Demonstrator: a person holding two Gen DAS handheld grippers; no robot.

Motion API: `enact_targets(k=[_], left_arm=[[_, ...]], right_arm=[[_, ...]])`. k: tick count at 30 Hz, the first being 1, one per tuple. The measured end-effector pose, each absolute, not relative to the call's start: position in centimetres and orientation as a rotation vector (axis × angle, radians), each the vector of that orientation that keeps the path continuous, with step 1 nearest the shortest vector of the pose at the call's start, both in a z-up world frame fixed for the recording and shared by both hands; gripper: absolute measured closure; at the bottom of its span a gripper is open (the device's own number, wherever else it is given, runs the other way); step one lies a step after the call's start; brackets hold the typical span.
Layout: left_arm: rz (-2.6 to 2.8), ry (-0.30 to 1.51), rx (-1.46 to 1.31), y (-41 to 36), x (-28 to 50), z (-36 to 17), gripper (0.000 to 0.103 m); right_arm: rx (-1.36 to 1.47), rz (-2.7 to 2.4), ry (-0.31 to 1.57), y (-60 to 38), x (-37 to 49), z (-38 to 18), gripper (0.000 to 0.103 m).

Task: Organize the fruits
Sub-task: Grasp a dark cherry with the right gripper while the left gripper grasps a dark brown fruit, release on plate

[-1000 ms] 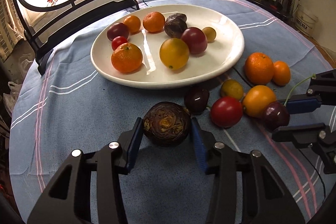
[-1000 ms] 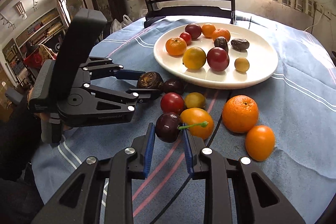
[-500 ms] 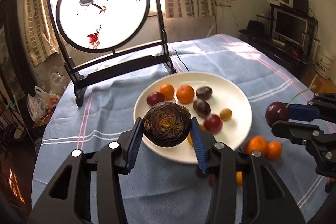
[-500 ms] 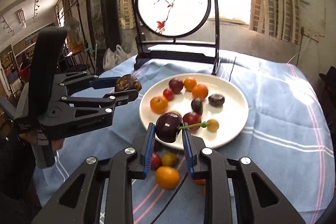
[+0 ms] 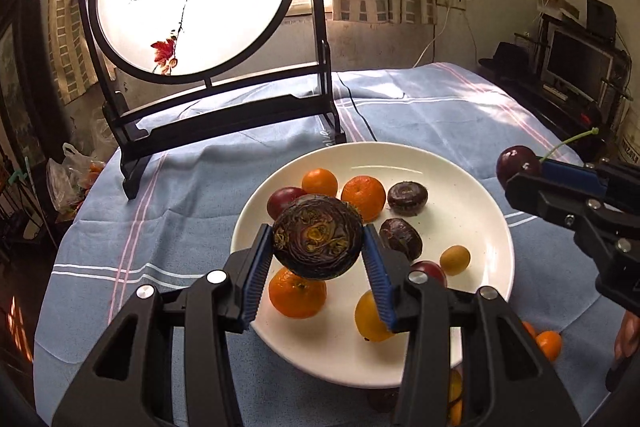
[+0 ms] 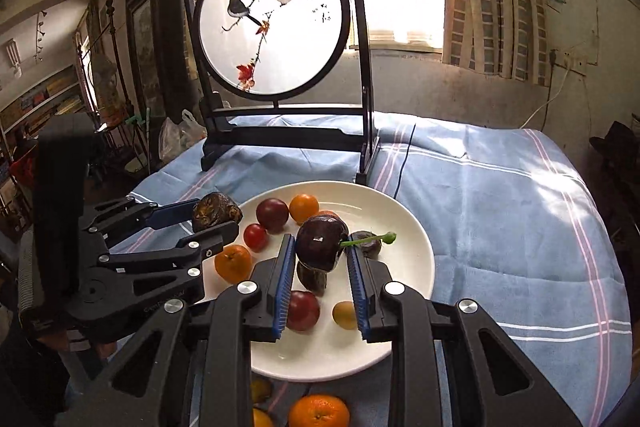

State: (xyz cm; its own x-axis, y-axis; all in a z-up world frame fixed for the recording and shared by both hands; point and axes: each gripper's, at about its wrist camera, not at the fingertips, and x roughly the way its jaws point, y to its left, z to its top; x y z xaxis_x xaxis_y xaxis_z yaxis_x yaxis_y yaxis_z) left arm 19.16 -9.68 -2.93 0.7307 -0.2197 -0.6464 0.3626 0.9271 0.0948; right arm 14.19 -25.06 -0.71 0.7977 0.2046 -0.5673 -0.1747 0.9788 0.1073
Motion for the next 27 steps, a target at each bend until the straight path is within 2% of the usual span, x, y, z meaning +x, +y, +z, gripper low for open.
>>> enact_targets(k=[15, 16, 17, 18, 19, 27], left_arm=[[-0.32, 0.739, 0.241, -10.3, 19.8, -4.8, 0.058], [-0.317, 0.74, 0.242, -10.3, 19.8, -4.9, 0.055], [-0.311, 0.733, 0.244, -10.3, 19.8, -4.9, 0.05], [-0.305, 0.723, 0.245, -10.2, 19.8, -4.9, 0.039], [-0.301, 0.712, 0.245, -10.1, 19.7, -4.7, 0.037], [-0.303, 0.709, 0.237, -9.8, 19.7, -4.3, 0.035]], right_arm=[[0.054, 0.192, 0.678, -24.1, 16.3, -3.3, 0.076], [0.055, 0.195, 0.68, -24.1, 16.4, -3.3, 0.074], [0.053, 0.193, 0.681, -24.1, 16.4, -3.3, 0.062], [0.053, 0.177, 0.668, -24.2, 16.3, -3.2, 0.057], [0.056, 0.166, 0.652, -24.4, 16.1, -3.1, 0.05], [0.066, 0.198, 0.64, -24.3, 15.4, -2.4, 0.048]])
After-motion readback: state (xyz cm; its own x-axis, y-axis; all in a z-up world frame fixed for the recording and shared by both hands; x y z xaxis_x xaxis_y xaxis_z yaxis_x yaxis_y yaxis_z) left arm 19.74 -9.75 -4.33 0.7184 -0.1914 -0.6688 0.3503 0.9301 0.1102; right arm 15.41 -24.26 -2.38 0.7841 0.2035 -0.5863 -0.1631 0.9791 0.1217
